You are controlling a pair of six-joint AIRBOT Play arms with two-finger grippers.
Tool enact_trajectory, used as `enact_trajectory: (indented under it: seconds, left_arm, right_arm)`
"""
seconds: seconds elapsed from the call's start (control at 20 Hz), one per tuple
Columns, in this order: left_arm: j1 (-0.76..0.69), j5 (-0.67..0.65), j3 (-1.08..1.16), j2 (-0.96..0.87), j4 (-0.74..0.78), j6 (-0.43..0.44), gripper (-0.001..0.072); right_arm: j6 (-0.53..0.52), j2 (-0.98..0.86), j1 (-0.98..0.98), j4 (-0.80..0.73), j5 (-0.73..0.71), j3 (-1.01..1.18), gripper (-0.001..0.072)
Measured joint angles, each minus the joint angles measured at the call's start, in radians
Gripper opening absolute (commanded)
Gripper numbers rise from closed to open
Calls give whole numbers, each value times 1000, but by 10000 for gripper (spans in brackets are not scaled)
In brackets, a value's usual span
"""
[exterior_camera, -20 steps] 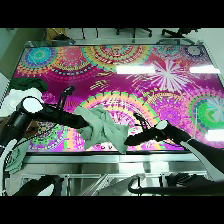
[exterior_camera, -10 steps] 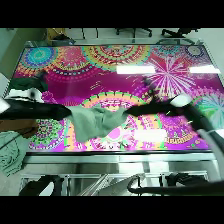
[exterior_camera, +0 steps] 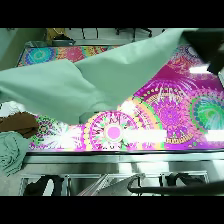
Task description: Fold the shirts.
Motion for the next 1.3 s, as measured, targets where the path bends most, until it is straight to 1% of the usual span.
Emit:
enact_trajectory:
  seconds: [0.25, 0.45, 0.6, 0.8, 0.95, 1.05, 1.1, 1.15, 1.2, 1.3]
  left_arm:
    - [26, 8, 35, 34, 0, 0, 16]
    - [28, 19, -85, -52, -23, 9, 16]
    - [16, 85, -231, -197, -91, 69, 17]
    - [-71, 270, -377, -472, -136, 158, 17]
    - [-149, 375, -371, -719, -150, 196, 17]
    - [-187, 405, -306, -871, -154, 205, 22]
    - [-201, 409, -266, -932, -158, 208, 84]
    - [-212, 407, -219, -988, -159, 208, 500]
    - [-219, 397, -174, -1031, -160, 204, 690]
    - [-219, 348, -83, -1091, -159, 183, 687]
  right_arm:
    - [-42, 15, -14, -3, -4, 47, 18]
    - [-50, -87, -16, -11, 31, 26, 18]
    - [-41, -220, -16, -13, 58, -42, 18]
    - [-34, -446, -16, -15, 56, -176, 18]
    - [-34, -621, -16, -14, 33, -236, 18]
    - [-33, -722, -16, -12, 13, -254, 18]
    - [-34, -762, -16, -11, 6, -260, 18]
    - [-34, -792, -16, -11, -5, -263, 18]
    - [-34, -818, -16, -8, -16, -266, 18]
    - [-46, -846, -16, -8, -38, -269, 18]
